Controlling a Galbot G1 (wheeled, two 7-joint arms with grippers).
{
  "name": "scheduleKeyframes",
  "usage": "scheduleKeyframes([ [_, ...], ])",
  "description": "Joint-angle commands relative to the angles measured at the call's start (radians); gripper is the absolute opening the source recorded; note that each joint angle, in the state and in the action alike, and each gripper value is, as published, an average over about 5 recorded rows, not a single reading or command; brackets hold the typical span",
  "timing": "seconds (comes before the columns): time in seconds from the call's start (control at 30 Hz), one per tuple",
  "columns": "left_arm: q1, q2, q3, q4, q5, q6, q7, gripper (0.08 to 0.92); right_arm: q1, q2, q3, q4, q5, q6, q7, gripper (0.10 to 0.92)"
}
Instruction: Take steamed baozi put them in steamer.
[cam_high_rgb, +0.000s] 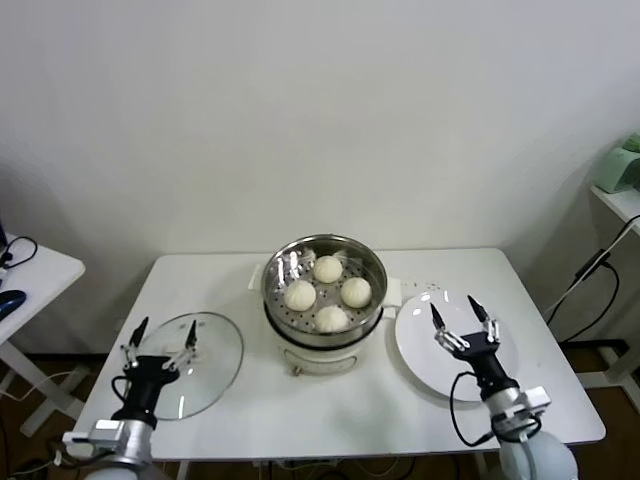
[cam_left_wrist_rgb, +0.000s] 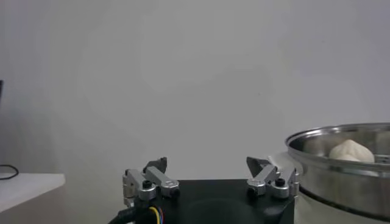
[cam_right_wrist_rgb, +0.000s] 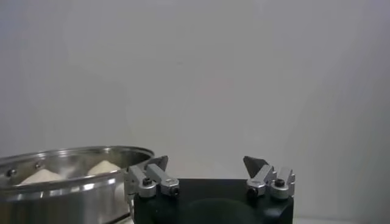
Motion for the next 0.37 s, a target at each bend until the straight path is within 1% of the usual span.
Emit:
scheduleKeyframes([
  [0.03, -0.001, -0.005, -0.012, 0.004, -0.015, 0.025, 0.025, 0.823, -0.107, 0.091, 0.056, 0.035, -0.019, 0.027, -0.007, 0.823],
  [0.37, -0.006, -0.011, -0.012, 0.004, -0.05, 0.027, 0.021, 0.823, -0.11, 0.103, 0.051, 0.039, -0.042, 0.024, -0.016, 0.823],
])
